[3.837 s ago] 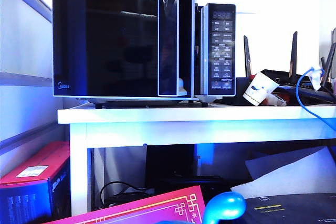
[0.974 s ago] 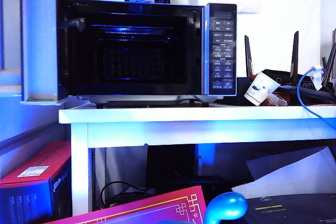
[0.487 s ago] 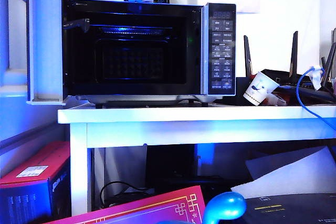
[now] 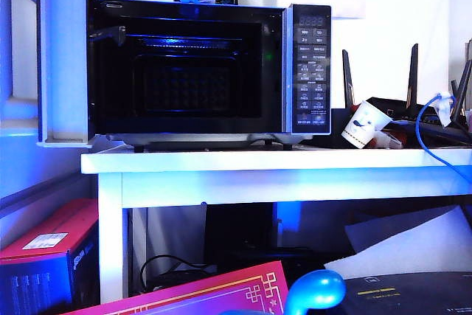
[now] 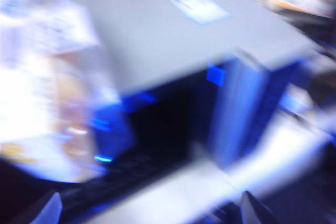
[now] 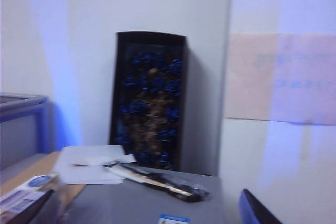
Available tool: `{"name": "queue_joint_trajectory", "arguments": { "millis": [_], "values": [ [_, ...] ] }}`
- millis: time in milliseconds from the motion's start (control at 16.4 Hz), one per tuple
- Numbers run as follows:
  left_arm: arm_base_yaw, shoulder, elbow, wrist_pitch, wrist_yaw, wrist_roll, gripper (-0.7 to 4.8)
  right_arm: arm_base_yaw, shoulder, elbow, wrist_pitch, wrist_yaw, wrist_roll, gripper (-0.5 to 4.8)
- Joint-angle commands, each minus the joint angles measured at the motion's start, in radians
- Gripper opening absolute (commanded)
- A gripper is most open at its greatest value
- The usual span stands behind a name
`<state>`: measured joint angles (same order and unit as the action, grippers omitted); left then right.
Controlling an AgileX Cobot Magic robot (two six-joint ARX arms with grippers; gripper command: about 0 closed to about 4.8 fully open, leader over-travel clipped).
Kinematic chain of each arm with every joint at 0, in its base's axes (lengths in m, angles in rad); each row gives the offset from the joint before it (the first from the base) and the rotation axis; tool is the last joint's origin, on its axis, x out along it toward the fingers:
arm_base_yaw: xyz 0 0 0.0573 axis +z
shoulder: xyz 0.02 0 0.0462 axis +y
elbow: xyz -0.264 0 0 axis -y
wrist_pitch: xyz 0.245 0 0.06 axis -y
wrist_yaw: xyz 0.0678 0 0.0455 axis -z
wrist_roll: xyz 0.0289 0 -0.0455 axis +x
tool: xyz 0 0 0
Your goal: Open the microwave door, place the box of snacks from the top of the microwave inside, then close the microwave door.
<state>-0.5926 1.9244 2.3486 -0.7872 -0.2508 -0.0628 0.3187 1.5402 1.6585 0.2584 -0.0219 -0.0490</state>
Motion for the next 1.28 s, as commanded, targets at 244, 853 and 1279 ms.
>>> {"name": "queue_joint_trajectory", "arguments": {
  "millis": [244,853,1279],
  "values": [
    [-0.016,0.018,0.006,0.109,-0.171,-0.131,4.79,0.002,-0.034,0.005,0.007,-0.025,0.004,4.79],
    [-0.014,0.101,0.002,0.228,-0.229,-0.132,4.79,0.002,-0.056,0.005,-0.011,-0.039,0.004,4.79],
    [-0.010,0.109,0.002,0.282,-0.296,-0.137,4.79,0.002,-0.055,0.005,-0.025,-0.061,0.004,4.79]
  ]
}}
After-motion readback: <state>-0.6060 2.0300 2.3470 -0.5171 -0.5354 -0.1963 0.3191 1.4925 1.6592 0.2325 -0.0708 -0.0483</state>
